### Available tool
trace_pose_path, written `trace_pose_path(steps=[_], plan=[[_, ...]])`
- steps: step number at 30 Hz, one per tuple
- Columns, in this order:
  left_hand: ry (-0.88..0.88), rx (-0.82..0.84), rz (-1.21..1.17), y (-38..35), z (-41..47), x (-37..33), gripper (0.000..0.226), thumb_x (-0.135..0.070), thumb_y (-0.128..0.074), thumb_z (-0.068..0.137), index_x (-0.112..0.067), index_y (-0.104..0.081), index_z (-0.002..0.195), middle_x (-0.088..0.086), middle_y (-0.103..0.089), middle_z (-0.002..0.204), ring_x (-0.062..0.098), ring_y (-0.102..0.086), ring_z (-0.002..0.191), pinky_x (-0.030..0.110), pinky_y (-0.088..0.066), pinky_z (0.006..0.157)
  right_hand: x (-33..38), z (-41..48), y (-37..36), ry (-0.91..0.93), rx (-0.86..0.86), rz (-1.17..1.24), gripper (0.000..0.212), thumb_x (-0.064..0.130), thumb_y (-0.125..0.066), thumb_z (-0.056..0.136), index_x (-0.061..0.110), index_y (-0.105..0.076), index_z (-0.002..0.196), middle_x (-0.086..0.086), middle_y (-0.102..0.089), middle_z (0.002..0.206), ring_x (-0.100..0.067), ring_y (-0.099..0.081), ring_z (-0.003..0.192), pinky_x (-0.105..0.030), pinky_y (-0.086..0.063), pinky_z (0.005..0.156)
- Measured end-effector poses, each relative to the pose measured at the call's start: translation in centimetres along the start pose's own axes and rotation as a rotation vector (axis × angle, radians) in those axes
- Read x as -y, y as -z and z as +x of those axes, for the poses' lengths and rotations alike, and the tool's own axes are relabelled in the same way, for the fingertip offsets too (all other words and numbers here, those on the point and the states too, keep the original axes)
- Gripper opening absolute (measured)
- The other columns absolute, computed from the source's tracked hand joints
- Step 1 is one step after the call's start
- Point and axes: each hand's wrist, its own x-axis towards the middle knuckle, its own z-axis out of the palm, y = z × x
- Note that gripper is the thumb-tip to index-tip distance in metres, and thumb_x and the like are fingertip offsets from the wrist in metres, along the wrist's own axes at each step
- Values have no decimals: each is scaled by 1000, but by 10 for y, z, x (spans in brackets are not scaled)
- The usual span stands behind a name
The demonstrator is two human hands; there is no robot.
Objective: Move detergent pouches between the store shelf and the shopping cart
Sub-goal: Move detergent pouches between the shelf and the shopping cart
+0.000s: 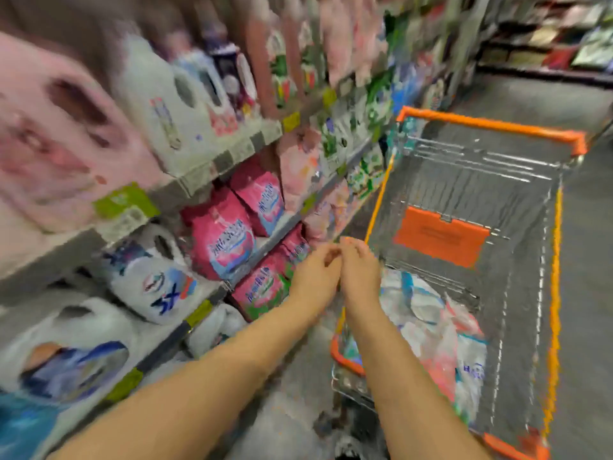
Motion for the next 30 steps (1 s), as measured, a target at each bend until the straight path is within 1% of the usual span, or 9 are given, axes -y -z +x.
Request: trace_pose_path(steps=[3, 7, 12, 15, 17, 21, 24, 27, 30], plan=[[-100, -178, -48, 82, -16, -50, 8, -19, -55, 79, -26, -57, 83, 5, -68, 97, 19, -63, 90, 36, -47, 86, 76, -29, -43, 180, 212, 64, 19, 16, -48, 95, 13, -66, 102, 4, -61, 91, -10, -55, 85, -16, -35, 68], [-243, -360, 92, 183, -38, -109, 34, -2, -52, 85, -35, -57, 78, -18, -63, 73, -10, -56, 63, 11, -44, 65, 166, -57, -95, 382, 510, 152, 18, 18, -50, 93, 26, -63, 85, 5, -67, 86, -17, -63, 89, -32, -49, 84], [-302, -714, 334, 295, -83, -179, 26, -3, -52, 82, -28, -59, 87, -6, -64, 75, 14, -61, 74, 28, -49, 73, 280, -104, -166, 692, 768, 194, 18, 20, -51, 92, 29, -61, 79, 3, -66, 86, -19, -62, 89, -38, -50, 84], [-281, -868, 388, 349, -120, -207, 27, -4, -50, 81, -27, -62, 86, -1, -67, 75, 18, -64, 75, 30, -51, 75, 330, -142, -199, 801, 957, 190, 13, 26, -50, 92, 26, -63, 90, 5, -65, 87, -18, -61, 90, -38, -51, 84], [-251, -948, 456, 378, -145, -219, 25, -5, -50, 83, -24, -62, 93, 2, -69, 79, 19, -65, 77, 31, -52, 76, 356, -166, -219, 856, 1072, 200, 13, 32, -52, 89, 27, -63, 84, 5, -65, 85, -21, -63, 92, -43, -50, 88], [-236, -1085, 666, 435, -188, -224, 15, -17, -56, 84, -26, -60, 95, 3, -69, 79, 20, -65, 80, 37, -51, 79, 395, -214, -261, 993, 1148, 208, 12, 31, -51, 92, 24, -60, 87, 9, -60, 78, -15, -60, 86, -34, -48, 83], [-195, -1175, 696, 489, -213, -224, 15, -24, -57, 85, -33, -53, 96, -4, -65, 78, 21, -65, 84, 37, -50, 77, 424, -246, -303, 1063, 1188, 224, 6, 28, -50, 92, 26, -56, 93, 1, -64, 92, -23, -62, 98, -40, -47, 89], [-106, -1251, 658, 559, -226, -227, 34, -26, -61, 86, -25, -46, 116, 2, -62, 93, 26, -62, 94, 42, -50, 86, 459, -274, -349, 1101, 1155, 163, 31, 28, -49, 93, 19, -52, 122, -3, -59, 103, -22, -58, 99, -31, -43, 88], [-19, -1267, 583, 624, -228, -226, 62, -32, -65, 84, -20, -32, 136, 9, -58, 114, 25, -58, 104, 39, -52, 86, 491, -290, -401, 1067, 1117, 89, 53, 31, -50, 93, 15, -34, 141, -9, -50, 134, -24, -49, 119, -28, -36, 90]])
